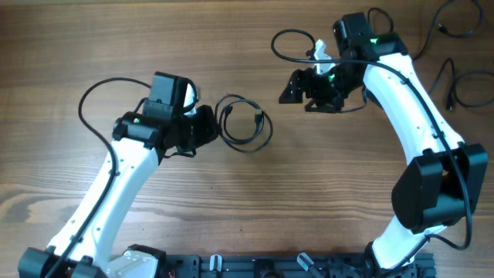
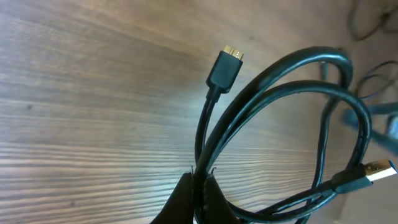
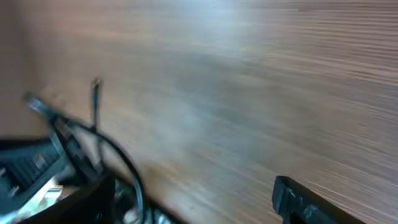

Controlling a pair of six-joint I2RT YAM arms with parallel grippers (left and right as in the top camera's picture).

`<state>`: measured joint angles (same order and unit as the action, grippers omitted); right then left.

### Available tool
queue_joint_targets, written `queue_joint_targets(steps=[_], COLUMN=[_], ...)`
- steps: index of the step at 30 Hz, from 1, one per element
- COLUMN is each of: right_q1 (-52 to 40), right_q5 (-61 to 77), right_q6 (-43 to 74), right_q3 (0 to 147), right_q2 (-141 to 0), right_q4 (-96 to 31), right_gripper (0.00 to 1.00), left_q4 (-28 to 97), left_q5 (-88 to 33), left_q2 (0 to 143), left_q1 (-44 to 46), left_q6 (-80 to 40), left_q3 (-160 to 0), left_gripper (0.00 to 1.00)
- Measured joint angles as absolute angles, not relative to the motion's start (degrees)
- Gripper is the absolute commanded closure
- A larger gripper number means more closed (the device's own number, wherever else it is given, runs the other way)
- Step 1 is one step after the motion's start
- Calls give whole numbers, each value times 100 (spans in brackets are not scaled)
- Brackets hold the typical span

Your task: Untangle cables

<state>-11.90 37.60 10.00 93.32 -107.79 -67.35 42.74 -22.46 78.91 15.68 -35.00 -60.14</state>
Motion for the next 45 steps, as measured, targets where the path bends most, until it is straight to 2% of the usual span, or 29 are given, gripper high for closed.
queue_joint_targets(steps=[3, 9, 10, 14, 16, 22, 24, 28, 29, 31, 34, 40, 45], right_q1=[-1212, -1450, -1485, -1507, -1507, -1509, -1509, -1509, -1509, -1509, -1514, -1514, -1514], right_q5=[4421, 4648, 4641, 4580, 4532, 4049, 3997, 3968, 3948, 3913, 3887, 3726, 3334], right_q6=[611, 309, 307, 274, 316, 744, 797, 1052, 1083, 1133, 1214, 1369, 1601], right_q3=[9330, 9323, 9323, 9323, 9323, 9321, 9319, 9319, 9319, 9319, 9319, 9317, 9314], right_q2=[-10779, -10779, -10779, -10779, -10779, -10779, -10779, -10779, -10779, -10779, -10779, -10779, -10779], right_q4=[-6755, -6836, -6840, -6862, -6862, -6816, -6785, -6726, -6698, -6663, -6598, -6512, -6506], right_gripper=[20, 36, 46, 71, 95, 96, 96, 96, 96, 96, 96, 96, 96], left_q4=[4012, 3496, 3472, 3317, 3286, 3264, 3299, 3365, 3367, 3378, 3389, 3710, 4318], left_q5=[-2362, -2971, -3024, -3330, -3437, -3485, -3476, -3435, -3435, -3435, -3321, -2744, -2379], left_q2=[7800, 7797, 7797, 7797, 7797, 7797, 7797, 7797, 7797, 7797, 7797, 7797, 7795], left_q1=[1568, 1568, 1568, 1568, 1568, 1568, 1568, 1568, 1568, 1568, 1568, 1361, 663], left_q6=[-3776, -4021, -4032, -4110, -4123, -4128, -4128, -4163, -4150, -4169, -4185, -4193, -4191], left_q3=[-6014, -6014, -6014, -6014, -6014, -6014, -6014, -6014, -6014, -6014, -6014, -6014, -6014], left_gripper=[96, 96, 96, 96, 96, 96, 93, 75, 74, 57, 51, 54, 55])
